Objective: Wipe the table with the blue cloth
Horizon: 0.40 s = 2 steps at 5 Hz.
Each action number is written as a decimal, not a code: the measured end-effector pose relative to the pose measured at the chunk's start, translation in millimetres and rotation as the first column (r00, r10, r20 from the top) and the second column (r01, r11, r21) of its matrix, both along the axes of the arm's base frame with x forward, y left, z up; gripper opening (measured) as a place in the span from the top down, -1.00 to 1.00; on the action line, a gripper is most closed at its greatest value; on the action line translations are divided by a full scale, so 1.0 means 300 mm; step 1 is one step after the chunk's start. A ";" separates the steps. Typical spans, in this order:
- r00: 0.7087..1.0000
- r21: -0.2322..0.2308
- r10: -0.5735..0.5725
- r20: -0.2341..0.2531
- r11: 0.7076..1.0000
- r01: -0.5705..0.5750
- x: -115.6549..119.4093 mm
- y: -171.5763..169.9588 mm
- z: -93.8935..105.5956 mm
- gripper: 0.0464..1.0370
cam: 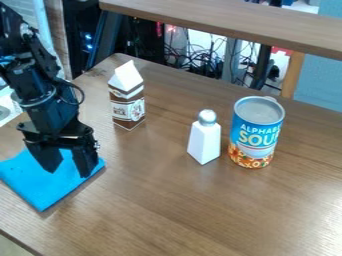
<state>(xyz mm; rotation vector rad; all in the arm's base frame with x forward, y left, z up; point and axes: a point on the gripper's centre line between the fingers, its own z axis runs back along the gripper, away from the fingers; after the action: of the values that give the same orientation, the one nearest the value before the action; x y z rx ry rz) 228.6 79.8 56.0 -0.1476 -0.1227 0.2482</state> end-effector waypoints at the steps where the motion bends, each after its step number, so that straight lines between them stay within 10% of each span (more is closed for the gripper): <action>1: 1.000 -0.007 -0.002 -0.014 1.000 0.001 -0.006 -0.004 -0.012 -0.93; 2: 1.000 0.012 -0.013 -0.004 1.000 0.013 -0.003 0.008 -0.015 -0.93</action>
<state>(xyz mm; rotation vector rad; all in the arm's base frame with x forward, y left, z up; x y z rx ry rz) 227.6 82.2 51.6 -0.1354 -0.1190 0.2345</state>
